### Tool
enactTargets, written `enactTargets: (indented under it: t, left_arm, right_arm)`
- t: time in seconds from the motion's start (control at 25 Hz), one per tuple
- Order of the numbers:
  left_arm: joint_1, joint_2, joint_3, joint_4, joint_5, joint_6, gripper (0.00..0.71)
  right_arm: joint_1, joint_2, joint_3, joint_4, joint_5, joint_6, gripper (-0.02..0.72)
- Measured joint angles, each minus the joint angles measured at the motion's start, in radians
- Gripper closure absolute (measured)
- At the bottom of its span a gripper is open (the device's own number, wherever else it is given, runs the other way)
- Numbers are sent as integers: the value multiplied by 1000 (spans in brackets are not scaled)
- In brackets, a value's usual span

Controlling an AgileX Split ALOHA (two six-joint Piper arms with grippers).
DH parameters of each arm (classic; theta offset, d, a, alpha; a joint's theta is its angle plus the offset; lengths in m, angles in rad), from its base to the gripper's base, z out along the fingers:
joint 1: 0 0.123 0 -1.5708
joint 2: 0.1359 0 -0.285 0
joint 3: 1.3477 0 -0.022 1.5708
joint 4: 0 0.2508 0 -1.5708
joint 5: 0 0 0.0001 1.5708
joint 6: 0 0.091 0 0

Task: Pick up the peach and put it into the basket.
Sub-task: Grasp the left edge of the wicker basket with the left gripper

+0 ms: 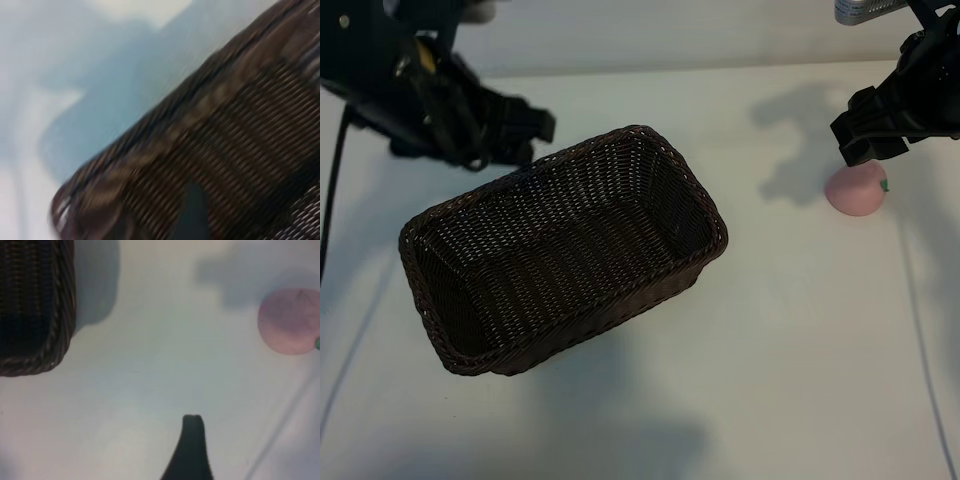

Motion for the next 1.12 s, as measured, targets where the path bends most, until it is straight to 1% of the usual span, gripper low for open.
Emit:
enactTargets:
  t: [0.08,0.32,0.48,0.64,0.76,0.84,0.92,1.12]
  left_arm:
    - [0,-52,65,56,12,-67,121]
    - [0,-288,330,194,24,-345,121]
    - [0,-370,464,296,13,-540,121]
    - [0,-352,520,306,-65,-600,121]
    - [3,-297,521,279,-154,-606,121]
    - [18,-255,521,240,-204,-606,121]
    - [36,-216,521,209,-233,-599,121]
    - [45,-156,521,177,-258,-593,121]
  right_arm:
    - [0,0,0,0,-1,1,104]
    - [0,0,0,0,-3,1,104]
    - [0,0,0,0,-3,1,104]
    - [0,0,0,5,-3,1,104]
    - [0,0,0,15,-3,1,104]
    - [0,0,0,18,2,1,104]
    - [0,0,0,18,5,1,104]
    - [0,0,0,19,5,1,104]
